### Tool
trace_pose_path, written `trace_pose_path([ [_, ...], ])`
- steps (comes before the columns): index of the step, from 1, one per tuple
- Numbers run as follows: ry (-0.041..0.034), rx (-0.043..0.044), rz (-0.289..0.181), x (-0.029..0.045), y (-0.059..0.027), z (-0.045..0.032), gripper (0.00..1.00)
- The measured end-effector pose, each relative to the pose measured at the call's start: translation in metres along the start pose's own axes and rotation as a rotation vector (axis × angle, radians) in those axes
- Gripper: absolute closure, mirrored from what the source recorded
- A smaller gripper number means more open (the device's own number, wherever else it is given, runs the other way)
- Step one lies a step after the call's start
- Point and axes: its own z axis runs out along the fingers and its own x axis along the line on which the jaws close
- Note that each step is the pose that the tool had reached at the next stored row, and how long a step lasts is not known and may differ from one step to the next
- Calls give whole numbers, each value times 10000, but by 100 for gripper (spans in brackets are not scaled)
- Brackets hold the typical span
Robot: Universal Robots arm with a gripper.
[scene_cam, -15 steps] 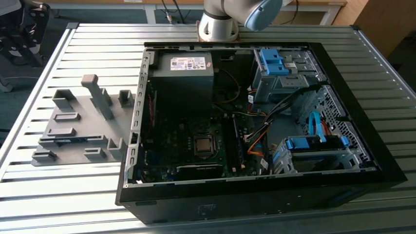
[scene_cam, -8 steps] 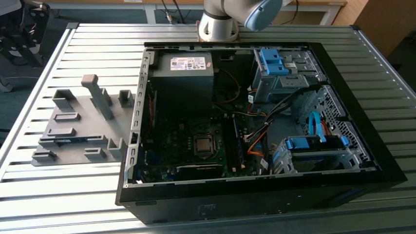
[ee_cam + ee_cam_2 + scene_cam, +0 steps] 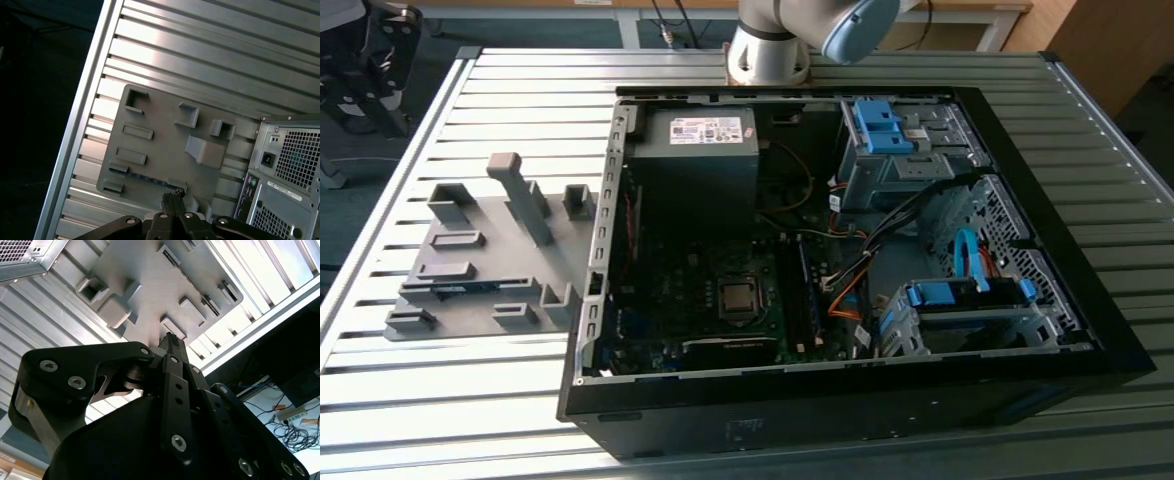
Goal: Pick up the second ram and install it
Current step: 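Pick up the second ram and move it above second insertion slot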
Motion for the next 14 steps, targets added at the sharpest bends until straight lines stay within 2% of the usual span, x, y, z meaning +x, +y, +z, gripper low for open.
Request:
trace_pose_path([
  [14,1,-4,-146,1,0,0,89],
])
